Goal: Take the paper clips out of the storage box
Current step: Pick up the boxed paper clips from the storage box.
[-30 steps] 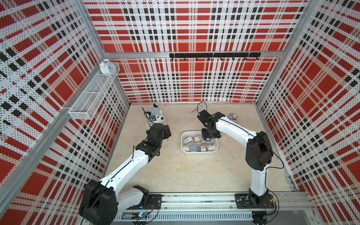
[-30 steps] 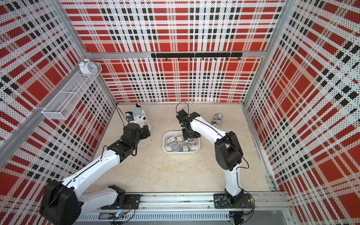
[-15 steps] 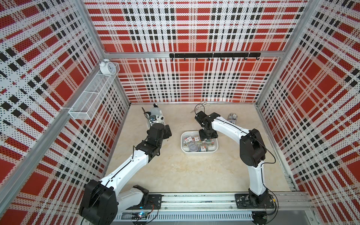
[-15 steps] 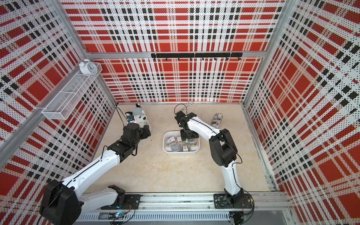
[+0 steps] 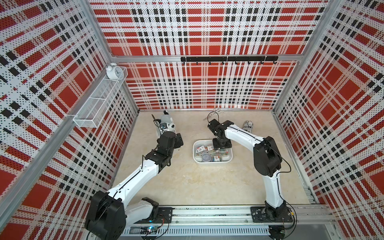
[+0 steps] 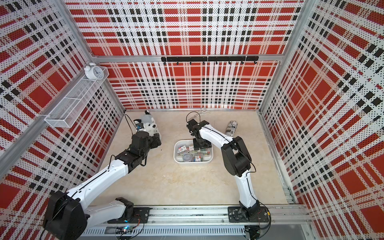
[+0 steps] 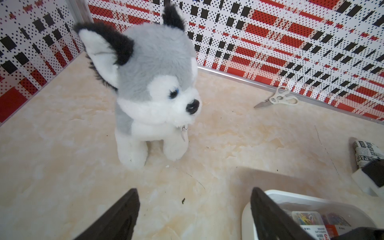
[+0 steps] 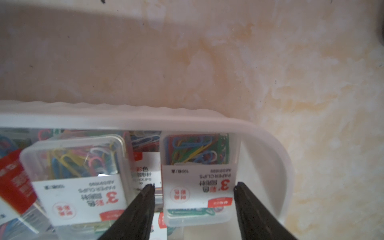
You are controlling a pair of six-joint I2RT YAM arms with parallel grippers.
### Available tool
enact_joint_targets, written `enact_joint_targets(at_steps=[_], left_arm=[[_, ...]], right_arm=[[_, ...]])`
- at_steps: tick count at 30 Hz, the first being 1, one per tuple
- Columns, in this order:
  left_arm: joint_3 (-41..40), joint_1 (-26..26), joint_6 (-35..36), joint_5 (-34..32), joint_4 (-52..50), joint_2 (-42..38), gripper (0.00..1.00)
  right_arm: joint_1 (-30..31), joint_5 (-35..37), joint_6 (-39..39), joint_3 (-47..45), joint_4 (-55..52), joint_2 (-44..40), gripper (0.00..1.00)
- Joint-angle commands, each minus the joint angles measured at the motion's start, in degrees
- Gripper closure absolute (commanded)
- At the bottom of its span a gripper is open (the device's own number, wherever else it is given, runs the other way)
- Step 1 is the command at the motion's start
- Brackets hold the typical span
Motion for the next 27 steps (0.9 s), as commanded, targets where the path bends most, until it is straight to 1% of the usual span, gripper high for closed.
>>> enact_joint_targets(at_steps=[1,7,15,18,22,24,27], left_arm=[[-0.6,0.3,0.8,0.6,1.4,0.1,0.14],[-0.6,0.3,0.8,0.8,1.4,0.2,0.14],[-0.5,0.3,0.9,0.9,1.4,0.0,0.14],[-0.5,0.3,1.0,0.9,1.3,-0.1,0.15],[0.2,0.9,1.0,1.2,0.9,-0.3,0.14],[0.1,1.1,0.9,1.4,0.9,-0.7,0.14],[-0.2,0.9,0.7,1.5,0.9,-1.6,0.14]], right_arm=[[-0.6,0.4,0.7,0.3,1.0,1.2,0.36],[-0.9,0.0,0.6,-0.2,1.5,1.7,0.42],[-0.9,-0.5,0.5,0.2,1.1,1.0,0.57],[-0.9,-0.4,0.4,1.5,0.0,-0.3,0.59],[-0.8,0.7,0.2,7.5,-5.0,-3.1,0.6],[-0.8,0.7,0.0,9.5,-7.0,-5.2,0.6],[-0.5,0.1,0.6,9.6,-9.3,-9.8,0.59]])
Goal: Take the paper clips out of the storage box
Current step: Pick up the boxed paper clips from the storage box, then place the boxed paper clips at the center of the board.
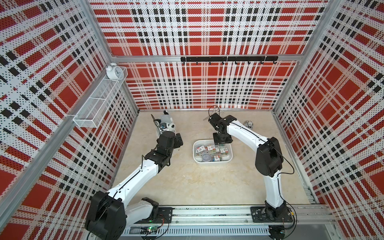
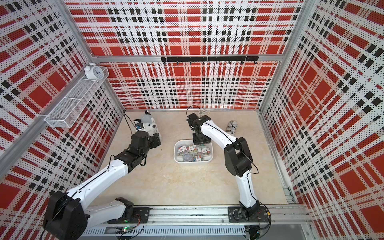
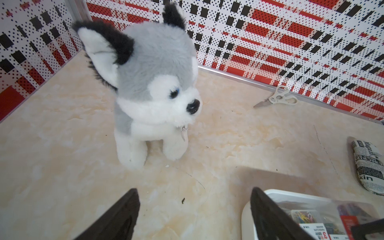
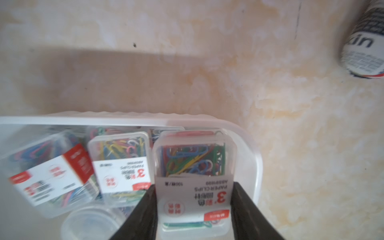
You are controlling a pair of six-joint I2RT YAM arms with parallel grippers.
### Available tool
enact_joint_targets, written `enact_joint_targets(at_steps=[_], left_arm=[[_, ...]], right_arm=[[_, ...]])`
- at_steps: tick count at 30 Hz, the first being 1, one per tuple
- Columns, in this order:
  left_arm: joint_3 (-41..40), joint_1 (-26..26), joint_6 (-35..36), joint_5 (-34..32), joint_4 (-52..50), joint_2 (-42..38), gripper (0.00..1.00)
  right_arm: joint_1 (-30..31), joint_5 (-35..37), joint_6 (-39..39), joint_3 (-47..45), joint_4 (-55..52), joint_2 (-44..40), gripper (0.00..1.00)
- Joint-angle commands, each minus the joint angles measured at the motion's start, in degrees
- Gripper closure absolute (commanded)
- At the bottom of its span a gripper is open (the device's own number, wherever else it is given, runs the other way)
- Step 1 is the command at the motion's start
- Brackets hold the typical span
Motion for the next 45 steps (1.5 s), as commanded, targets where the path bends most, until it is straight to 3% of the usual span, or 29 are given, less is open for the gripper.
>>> enact_joint_targets(at_steps=[1,6,14,21,28,45], left_arm=[[-0.3,0.1,0.5,0.4,0.9,-1.9,0.14],[-1.3,-0.3,-0.2,-0.2,-0.5,-5.3,0.15],[-6.3,-1.5,-2.4,-2.2,-2.2,-13.7,0.16],[-7.4,-2.0,-3.5,-2.7,-3.4,-16.2,0.16],[-9.1,-2.9,-4.2,-3.3,-4.4,-18.0,0.16],[-8.8,-5.4,-4.0,-6.2,-5.9,-17.6,0.16]], right_arm=[[0.5,0.8,1.1,0.9,-4.7,-8.8,0.59],[3.4,-0.9,3.7,-6.9,-4.9,-20.2,0.59],[10.1,-4.4,10.5,-30.5,1.4,-37.3,0.59],[16.7,-5.8,17.5,-42.0,4.3,-43.2,0.59],[18.4,-7.0,20.2,-47.3,8.5,-43.2,0.59],[18.4,-6.3,18.4,-48.5,16.1,-30.0,0.57]])
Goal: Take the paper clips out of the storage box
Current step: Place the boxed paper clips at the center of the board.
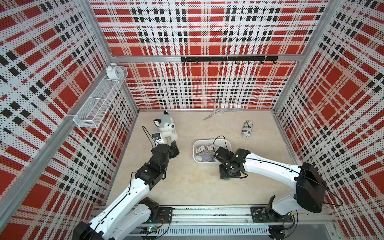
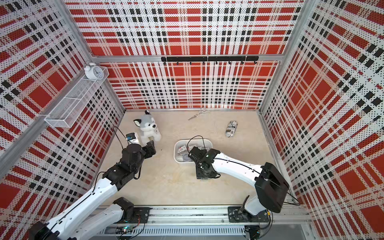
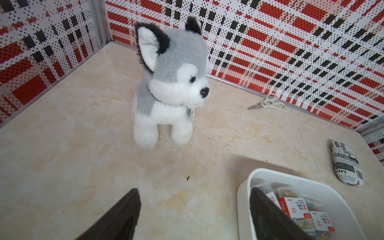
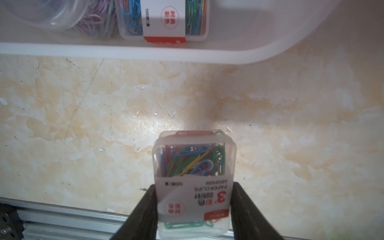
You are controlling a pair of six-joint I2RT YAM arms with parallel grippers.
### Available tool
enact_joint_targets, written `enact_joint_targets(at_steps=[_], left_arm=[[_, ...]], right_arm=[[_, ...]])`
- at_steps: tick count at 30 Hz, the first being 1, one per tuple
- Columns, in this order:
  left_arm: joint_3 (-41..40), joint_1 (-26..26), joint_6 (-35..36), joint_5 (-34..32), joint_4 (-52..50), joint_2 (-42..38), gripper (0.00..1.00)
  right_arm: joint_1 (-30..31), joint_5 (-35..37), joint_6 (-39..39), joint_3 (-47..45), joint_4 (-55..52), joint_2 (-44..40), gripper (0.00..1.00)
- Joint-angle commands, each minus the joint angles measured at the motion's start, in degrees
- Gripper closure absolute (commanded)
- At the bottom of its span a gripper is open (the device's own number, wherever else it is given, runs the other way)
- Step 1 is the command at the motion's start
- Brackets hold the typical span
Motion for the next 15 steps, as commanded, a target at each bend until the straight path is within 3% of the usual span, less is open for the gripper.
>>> enact_joint_targets(at_steps=[1,15], left_arm=[[0.2,-0.4,0.1,-1.0,-0.3,0.6,0.16],[-0.1,0.0,0.3,0.3,1.6,2.3,0.16]], right_arm=[[0.3,0.9,-0.3,-0.8,2.2,1.8,0.57],[0.3,0.5,-1.5,-1.3,5.2,7.5,0.55]])
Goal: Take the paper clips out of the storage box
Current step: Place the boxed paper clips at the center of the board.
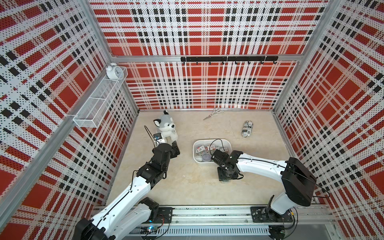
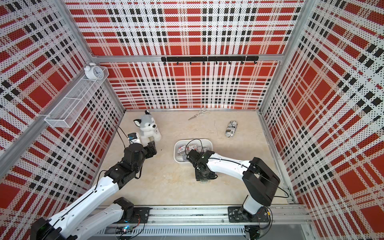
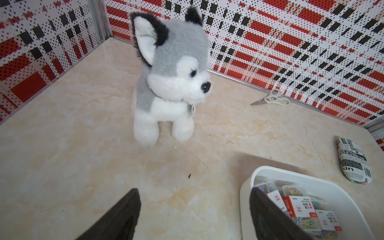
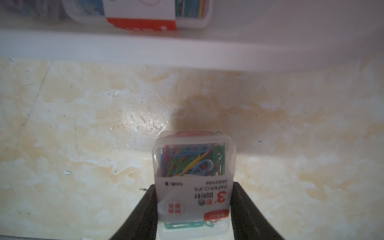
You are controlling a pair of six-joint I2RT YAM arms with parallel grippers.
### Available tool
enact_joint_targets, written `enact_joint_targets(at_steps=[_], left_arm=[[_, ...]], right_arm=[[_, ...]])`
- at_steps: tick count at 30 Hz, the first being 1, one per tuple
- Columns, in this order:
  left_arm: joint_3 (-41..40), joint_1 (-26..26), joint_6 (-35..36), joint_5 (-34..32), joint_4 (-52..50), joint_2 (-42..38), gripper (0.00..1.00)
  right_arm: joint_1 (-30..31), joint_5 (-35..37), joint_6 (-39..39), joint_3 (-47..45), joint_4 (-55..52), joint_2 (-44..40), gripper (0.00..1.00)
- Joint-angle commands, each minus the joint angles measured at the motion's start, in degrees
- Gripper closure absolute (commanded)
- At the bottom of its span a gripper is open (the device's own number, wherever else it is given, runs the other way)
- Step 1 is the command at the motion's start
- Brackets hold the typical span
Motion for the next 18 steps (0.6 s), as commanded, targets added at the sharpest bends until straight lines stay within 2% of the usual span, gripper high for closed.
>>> enact_joint_targets(at_steps=[1,18], left_arm=[[-0.1,0.1,0.2,0.2,1.2,0.3,0.16],[-0.2,0.9,0.5,1.9,2.0,0.1,0.14]], right_arm=[[0.3,0.2,-0.6,0.6,1.3,1.4,0.54],[0.3,1.6,2.0,0.1,2.5,3.6,0.5]])
